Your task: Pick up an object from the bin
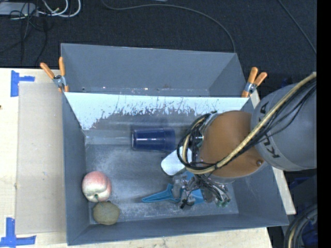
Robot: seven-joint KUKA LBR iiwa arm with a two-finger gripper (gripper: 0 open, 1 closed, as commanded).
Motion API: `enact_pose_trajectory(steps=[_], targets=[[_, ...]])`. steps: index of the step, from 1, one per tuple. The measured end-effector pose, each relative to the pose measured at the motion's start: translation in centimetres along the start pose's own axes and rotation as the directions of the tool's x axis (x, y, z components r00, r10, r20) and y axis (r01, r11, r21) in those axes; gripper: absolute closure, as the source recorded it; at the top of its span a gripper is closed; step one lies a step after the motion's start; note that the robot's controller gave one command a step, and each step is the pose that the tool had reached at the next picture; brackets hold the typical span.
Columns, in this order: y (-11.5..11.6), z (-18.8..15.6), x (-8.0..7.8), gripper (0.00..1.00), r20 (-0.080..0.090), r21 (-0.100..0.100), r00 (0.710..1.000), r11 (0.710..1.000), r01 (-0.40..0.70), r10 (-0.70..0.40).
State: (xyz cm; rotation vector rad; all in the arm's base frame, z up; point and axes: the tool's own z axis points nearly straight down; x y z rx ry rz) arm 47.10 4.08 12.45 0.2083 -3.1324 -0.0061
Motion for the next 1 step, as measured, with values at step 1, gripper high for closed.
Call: enact_pose_trajectory(steps=[1], targets=[[0.00, -1.30, -0.11, 1.00, 0.004, 0.000, 1.000, 1.000, 0.000, 0.000]])
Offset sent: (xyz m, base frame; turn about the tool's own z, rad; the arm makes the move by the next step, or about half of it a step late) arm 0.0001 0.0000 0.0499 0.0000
